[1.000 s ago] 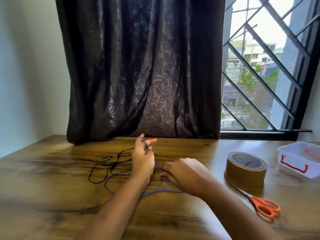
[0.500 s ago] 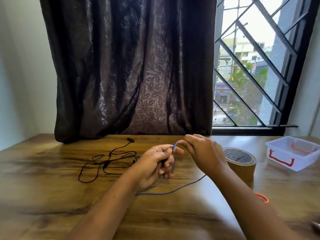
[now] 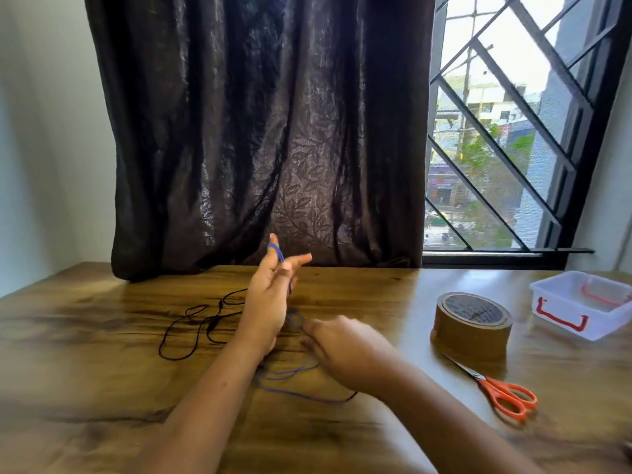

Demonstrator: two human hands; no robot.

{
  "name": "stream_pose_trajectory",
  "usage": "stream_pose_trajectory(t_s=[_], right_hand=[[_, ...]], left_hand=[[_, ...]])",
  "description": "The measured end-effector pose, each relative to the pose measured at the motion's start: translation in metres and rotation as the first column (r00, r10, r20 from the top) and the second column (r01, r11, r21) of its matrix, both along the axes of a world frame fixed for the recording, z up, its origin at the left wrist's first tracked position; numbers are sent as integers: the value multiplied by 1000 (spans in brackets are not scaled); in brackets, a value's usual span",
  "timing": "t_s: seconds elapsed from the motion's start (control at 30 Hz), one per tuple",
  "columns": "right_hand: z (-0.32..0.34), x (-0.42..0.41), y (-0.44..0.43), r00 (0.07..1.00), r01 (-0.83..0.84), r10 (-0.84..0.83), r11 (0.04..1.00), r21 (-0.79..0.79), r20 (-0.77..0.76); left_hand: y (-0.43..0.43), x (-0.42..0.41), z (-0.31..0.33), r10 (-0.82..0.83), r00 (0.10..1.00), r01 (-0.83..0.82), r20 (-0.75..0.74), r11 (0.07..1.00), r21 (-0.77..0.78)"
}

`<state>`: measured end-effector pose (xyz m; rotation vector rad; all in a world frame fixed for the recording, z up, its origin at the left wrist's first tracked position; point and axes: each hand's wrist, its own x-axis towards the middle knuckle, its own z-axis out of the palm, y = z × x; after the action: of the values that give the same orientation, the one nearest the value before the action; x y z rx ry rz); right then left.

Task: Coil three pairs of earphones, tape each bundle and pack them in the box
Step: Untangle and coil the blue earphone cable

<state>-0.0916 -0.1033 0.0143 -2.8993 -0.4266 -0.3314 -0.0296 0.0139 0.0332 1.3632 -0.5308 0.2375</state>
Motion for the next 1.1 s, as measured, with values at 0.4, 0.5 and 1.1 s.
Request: stream_pose_trajectory(t_s=[0.4, 0.5, 1.1], right_hand=[[18, 9, -77, 809, -87, -207, 883, 461, 550], [6, 19, -74, 848, 5, -268, 867, 499, 458], [15, 3, -48, 845, 38, 41, 990, -136, 534]], left_hand=[[-9, -29, 6, -616, 680, 685, -397, 728, 44], [-6, -34, 9, -708, 601, 736, -372, 671, -90], [-11, 13, -29, -90, 994, 107, -59, 799, 592]])
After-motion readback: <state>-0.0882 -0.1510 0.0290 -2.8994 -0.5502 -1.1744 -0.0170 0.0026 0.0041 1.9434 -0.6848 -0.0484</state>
